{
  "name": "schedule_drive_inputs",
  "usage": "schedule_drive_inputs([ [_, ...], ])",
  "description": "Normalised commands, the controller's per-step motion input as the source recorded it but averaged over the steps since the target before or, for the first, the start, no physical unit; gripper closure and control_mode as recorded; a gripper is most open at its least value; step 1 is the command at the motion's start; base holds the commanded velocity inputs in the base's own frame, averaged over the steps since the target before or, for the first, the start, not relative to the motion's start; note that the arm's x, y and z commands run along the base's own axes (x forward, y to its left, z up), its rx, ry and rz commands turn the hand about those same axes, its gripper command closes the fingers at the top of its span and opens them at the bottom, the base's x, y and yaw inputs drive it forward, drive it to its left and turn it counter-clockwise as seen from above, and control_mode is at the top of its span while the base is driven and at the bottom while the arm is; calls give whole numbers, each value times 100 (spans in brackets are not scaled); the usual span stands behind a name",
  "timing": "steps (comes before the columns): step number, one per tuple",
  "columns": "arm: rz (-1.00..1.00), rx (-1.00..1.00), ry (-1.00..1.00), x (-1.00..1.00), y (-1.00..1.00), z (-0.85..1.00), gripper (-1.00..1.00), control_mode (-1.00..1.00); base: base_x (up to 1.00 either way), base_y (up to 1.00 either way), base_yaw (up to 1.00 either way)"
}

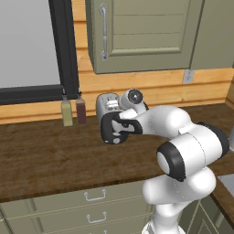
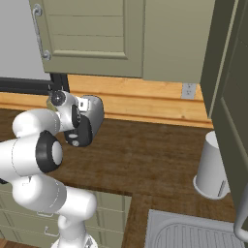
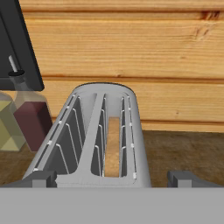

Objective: Start the toaster. Once the lever pops up, take the bread to the plate on the dining counter.

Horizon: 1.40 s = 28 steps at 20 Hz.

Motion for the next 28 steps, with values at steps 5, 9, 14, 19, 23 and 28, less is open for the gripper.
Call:
schedule_drive_inputs([
  [5, 0, 0, 0, 0, 0, 0, -100, -100, 0, 0, 0],
  [9, 0, 0, 0, 0, 0, 0, -100, -100, 0, 0, 0],
  [14, 0, 0, 0, 0, 0, 0, -100, -100, 0, 0, 0],
  [19, 0, 0, 0, 0, 0, 0, -100, -100, 0, 0, 0],
  [23, 0, 0, 0, 0, 0, 0, -100, -100, 0, 0, 0],
  [28, 0, 0, 0, 0, 0, 0, -100, -100, 0, 0, 0],
])
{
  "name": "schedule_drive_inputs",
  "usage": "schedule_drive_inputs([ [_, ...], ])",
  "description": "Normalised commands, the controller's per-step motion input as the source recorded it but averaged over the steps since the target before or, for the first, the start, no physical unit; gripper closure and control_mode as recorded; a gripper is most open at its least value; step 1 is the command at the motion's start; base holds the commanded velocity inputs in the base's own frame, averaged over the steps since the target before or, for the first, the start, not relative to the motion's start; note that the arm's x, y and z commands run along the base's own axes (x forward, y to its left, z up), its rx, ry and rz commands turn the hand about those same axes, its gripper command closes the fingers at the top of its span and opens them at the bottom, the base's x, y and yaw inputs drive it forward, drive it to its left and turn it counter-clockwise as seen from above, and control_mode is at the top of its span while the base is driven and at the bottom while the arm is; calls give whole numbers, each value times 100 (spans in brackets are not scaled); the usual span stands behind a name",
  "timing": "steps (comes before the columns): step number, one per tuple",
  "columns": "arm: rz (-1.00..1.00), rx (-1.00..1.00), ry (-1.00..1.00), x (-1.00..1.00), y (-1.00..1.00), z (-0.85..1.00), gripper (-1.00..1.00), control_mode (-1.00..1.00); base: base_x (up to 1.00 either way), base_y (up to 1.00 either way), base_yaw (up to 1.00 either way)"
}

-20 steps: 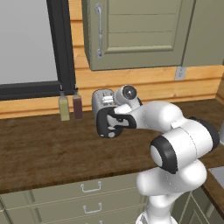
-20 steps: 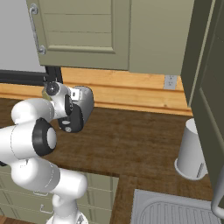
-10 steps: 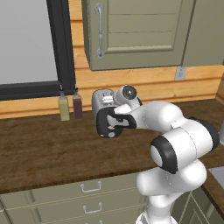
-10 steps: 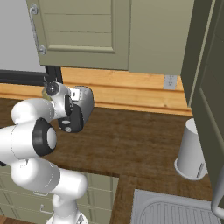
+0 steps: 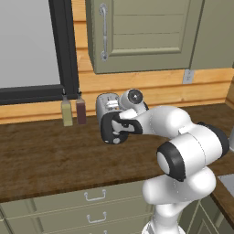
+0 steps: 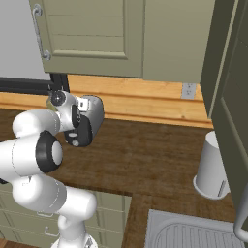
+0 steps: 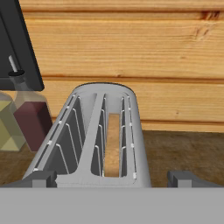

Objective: Start the toaster. Once the lever pops up, take the bread to the plate on the dining counter.

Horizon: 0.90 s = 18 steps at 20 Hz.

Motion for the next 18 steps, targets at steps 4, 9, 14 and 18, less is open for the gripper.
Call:
schedule_drive_inputs([
  [4, 0, 0, 0, 0, 0, 0, -100, -100, 0, 0, 0],
  [9, 0, 0, 0, 0, 0, 0, -100, -100, 0, 0, 0],
  [14, 0, 0, 0, 0, 0, 0, -100, -100, 0, 0, 0],
  [18, 0, 0, 0, 0, 0, 0, -100, -100, 0, 0, 0],
])
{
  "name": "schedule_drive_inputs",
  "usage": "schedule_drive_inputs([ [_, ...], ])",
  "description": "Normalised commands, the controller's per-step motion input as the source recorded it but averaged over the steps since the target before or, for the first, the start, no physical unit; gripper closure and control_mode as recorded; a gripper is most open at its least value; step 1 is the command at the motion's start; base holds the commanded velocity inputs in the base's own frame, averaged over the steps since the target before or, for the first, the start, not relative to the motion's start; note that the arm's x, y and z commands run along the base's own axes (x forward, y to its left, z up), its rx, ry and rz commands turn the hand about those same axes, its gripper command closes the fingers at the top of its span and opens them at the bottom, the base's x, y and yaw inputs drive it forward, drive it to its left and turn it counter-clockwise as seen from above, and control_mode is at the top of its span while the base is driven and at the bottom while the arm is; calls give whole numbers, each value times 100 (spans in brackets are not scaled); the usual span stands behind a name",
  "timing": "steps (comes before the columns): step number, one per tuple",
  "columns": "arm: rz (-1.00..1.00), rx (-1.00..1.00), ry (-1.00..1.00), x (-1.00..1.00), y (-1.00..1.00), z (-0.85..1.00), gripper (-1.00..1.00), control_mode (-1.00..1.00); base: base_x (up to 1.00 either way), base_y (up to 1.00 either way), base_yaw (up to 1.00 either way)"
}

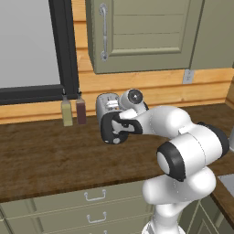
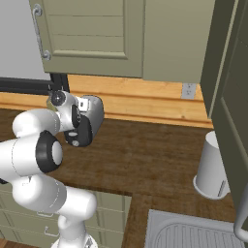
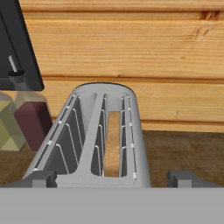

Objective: Start the toaster. Once the lever pops up, take the bread to the plate on the dining counter.

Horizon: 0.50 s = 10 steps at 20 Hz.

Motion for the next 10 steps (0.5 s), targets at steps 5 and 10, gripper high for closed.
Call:
schedule_drive_inputs([
  [5, 0, 0, 0, 0, 0, 0, -100, -100, 0, 0, 0],
  [10, 0, 0, 0, 0, 0, 0, -100, -100, 0, 0, 0],
])
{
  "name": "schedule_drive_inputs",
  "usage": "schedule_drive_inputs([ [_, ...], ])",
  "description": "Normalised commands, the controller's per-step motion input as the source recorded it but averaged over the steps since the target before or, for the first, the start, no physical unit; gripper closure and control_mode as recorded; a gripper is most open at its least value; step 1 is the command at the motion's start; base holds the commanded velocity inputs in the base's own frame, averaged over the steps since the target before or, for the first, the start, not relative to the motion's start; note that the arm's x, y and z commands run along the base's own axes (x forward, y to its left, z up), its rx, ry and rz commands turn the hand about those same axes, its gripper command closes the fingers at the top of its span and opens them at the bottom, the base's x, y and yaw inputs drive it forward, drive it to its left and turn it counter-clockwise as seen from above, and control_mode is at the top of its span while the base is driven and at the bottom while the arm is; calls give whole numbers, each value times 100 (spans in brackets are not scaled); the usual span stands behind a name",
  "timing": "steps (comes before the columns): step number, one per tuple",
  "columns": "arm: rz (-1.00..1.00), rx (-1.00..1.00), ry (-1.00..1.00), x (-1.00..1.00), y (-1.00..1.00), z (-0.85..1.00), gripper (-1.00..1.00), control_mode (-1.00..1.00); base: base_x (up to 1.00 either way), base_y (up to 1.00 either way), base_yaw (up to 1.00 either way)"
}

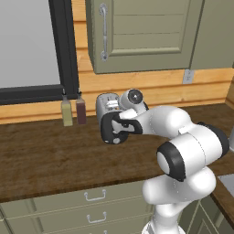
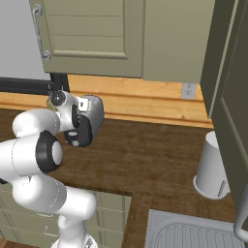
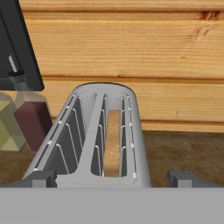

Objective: Start the toaster. Once the lever pops up, take the bread to the plate on the dining counter.

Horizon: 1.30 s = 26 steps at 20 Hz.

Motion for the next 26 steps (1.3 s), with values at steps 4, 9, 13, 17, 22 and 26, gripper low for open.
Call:
schedule_drive_inputs([
  [4, 0, 0, 0, 0, 0, 0, -100, -100, 0, 0, 0],
  [9, 0, 0, 0, 0, 0, 0, -100, -100, 0, 0, 0],
  [13, 0, 0, 0, 0, 0, 0, -100, -100, 0, 0, 0],
  [17, 0, 0, 0, 0, 0, 0, -100, -100, 0, 0, 0],
  [22, 0, 0, 0, 0, 0, 0, -100, -100, 0, 0, 0],
  [26, 0, 0, 0, 0, 0, 0, -100, -100, 0, 0, 0],
])
